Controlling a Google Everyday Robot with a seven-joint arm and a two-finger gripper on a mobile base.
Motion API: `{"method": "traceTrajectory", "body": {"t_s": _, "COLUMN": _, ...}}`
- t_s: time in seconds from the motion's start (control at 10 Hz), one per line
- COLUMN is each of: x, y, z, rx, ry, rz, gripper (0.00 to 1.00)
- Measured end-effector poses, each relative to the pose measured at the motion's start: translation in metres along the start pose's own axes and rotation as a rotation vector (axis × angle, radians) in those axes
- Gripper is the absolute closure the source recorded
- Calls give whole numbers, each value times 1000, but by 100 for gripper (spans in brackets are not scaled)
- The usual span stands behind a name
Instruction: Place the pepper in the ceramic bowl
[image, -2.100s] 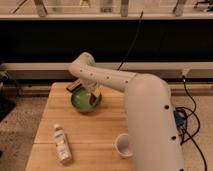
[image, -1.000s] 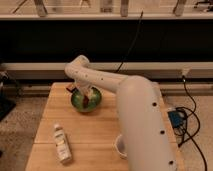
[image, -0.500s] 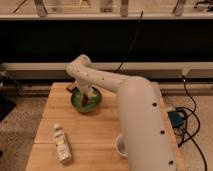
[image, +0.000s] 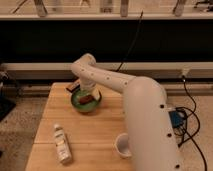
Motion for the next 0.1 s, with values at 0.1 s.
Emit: {"method": "traceTrajectory", "body": {"t_s": 0.1, "x": -1, "y": -2, "z": -1, "rx": 3, "ry": -1, "rz": 0, "gripper": 20}}
